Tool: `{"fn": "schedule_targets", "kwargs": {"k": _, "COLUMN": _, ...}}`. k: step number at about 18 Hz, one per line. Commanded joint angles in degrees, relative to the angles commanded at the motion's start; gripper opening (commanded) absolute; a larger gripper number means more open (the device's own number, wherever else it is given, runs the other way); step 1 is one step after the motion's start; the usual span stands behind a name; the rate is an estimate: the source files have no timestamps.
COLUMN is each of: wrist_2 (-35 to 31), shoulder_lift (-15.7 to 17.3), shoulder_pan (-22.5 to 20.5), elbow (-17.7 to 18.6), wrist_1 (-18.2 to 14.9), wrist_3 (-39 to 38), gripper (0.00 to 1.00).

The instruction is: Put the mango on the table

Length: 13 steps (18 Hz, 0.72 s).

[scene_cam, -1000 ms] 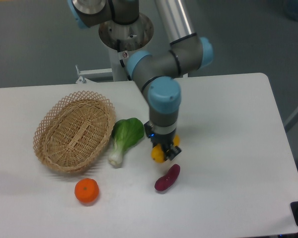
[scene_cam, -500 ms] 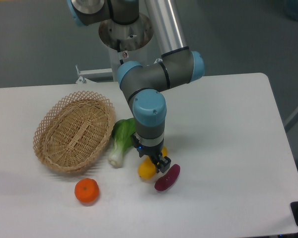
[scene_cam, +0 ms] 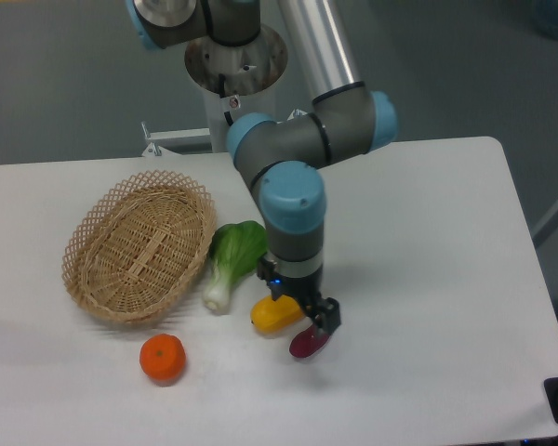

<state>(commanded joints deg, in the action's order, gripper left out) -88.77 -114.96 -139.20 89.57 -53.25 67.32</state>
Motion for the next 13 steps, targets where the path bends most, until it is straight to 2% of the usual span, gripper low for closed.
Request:
{"fn": "schedule_targets", "kwargs": {"k": 3, "wrist_2": 0.1, "shoulder_lift": -2.6, "shoulder_pan": -1.3, "elbow": -4.7, "wrist_1": -2.5, "wrist_3": 0.0, "gripper": 1.00}}
{"fn": "schedule_targets", "kwargs": {"k": 6, "wrist_2": 0.0, "shoulder_lift": -4.4, "shoulder_pan": -3.7, "elbow": -9.7, "wrist_1": -8.1, "wrist_3": 1.4, "gripper": 1.00}}
{"fn": "schedule_targets", "kwargs": {"k": 7, "wrist_2": 0.0, "shoulder_lift": -4.7, "shoulder_pan": -4.7, "elbow": -10.6, "wrist_1": -9.0, "wrist_3": 3.4, "gripper": 1.00}}
{"fn": "schedule_targets", "kwargs": {"k": 11, "wrist_2": -0.1, "shoulder_lift": -6.1, "shoulder_pan": -8.2, "elbow": -13.1, "wrist_1": -9.4, "wrist_3": 9.8, "gripper": 1.00}}
{"fn": "schedule_targets", "kwargs": {"k": 13, "wrist_2": -0.1, "shoulder_lift": -6.9, "shoulder_pan": -9.5, "elbow": -15.3, "wrist_1": -11.4, "wrist_3": 12.3, "gripper": 1.00}}
